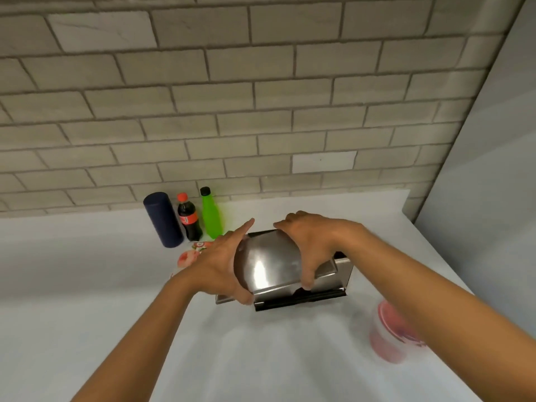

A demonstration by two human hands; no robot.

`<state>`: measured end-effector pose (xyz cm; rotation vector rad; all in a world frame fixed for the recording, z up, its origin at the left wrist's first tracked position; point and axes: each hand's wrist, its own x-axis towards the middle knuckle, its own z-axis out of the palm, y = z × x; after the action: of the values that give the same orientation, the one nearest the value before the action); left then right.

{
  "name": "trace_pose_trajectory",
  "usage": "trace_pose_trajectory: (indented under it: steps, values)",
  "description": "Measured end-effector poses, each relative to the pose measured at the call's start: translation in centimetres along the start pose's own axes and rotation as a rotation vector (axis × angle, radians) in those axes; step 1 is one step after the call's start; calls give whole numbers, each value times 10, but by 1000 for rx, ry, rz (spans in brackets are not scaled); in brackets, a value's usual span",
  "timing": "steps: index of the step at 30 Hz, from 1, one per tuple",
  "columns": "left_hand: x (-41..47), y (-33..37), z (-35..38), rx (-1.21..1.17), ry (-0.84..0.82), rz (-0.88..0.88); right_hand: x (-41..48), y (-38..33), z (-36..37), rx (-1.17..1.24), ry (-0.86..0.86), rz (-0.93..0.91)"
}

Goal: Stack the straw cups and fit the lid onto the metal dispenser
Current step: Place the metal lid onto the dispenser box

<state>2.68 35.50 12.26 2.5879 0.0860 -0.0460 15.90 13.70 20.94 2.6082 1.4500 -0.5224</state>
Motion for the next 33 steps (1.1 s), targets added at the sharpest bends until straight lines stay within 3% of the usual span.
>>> trace_pose_trajectory:
  steps: [14, 33]
  values:
    - [67, 10, 9, -44, -81, -132, 50, 92, 25, 123, -48, -1]
    - [77, 30, 24, 4, -85, -191, 49, 122, 42, 174, -64, -72]
